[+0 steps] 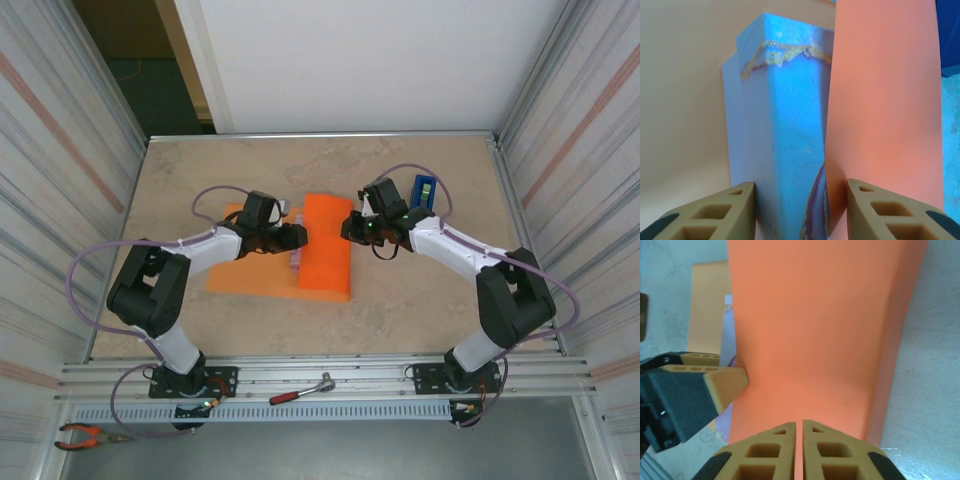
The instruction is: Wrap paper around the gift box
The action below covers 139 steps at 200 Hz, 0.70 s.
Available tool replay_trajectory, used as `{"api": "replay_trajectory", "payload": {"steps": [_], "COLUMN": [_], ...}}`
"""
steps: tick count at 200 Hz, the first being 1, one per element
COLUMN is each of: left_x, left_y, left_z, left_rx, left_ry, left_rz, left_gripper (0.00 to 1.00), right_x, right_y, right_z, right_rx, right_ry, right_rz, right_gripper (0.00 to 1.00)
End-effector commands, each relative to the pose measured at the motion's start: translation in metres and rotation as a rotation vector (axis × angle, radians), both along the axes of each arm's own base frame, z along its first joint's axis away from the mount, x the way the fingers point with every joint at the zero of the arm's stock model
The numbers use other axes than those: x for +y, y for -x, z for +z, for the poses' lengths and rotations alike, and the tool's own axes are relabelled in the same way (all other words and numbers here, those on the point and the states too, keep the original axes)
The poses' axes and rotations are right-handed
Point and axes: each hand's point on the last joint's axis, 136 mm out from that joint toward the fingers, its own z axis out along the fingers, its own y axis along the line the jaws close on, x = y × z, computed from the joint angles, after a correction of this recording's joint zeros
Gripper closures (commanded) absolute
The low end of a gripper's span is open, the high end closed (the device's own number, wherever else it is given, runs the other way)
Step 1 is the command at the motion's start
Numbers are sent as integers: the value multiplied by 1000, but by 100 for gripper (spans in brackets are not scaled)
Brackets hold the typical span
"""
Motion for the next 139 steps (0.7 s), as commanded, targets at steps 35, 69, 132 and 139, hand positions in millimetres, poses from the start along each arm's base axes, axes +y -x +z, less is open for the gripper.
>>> {"api": "replay_trajectory", "payload": {"steps": [35,69,132,139], "left_x": [12,16,23,25], "left_y": [3,5,1,-3], "left_z": [-17,-18,-4,1], "left_rx": [43,49,17,6], "left_ry": [-81,-85,-54,-50], "left_rz": [53,75,106,105], "left_gripper": [64,68,60,56], "right_x": [25,33,24,22], "right_y": [-5,-4,1,1], "right_z": [-18,-33,-51,-52], "right_rx": [48,70,98,98], "right_ry": [-21,-3,44,49], "right_rz": [88,105,112,110], "right_gripper": [98,98,100,100]}}
